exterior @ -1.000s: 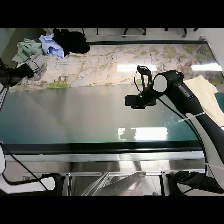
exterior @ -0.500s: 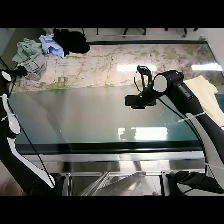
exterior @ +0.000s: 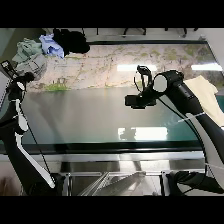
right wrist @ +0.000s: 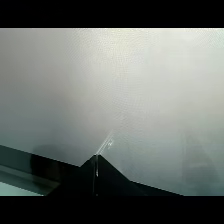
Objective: Fold the shirts.
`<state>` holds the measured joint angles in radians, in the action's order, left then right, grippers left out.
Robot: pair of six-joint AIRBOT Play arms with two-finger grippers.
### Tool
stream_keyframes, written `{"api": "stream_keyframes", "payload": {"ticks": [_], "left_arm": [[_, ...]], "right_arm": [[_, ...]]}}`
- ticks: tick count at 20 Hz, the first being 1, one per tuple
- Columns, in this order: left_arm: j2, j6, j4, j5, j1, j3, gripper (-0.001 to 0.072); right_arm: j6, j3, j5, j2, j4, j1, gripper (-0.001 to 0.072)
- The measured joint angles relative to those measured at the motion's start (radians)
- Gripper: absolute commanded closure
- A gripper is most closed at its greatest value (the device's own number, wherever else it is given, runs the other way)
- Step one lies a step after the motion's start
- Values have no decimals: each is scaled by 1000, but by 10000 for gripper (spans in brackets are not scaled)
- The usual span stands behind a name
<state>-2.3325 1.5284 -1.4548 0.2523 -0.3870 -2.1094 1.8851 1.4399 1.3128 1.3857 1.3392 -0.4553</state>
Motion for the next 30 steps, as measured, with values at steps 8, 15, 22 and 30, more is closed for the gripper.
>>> {"api": "stream_keyframes", "payload": {"ticks": [8, 15, 22, 30], "left_arm": [[-26, 35, 38, -127, -5, -2, 697], [180, 61, 37, -42, 5, 178, 698], [617, 62, 16, 207, 85, 346, 698], [1399, 144, -2, 547, 373, 832, 698]], "right_arm": [[0, 0, 0, 0, 0, 0, 697], [0, 0, 0, 0, 0, 0, 697], [0, 0, 0, 0, 0, 0, 697], [0, 0, 0, 0, 0, 0, 697]]}}
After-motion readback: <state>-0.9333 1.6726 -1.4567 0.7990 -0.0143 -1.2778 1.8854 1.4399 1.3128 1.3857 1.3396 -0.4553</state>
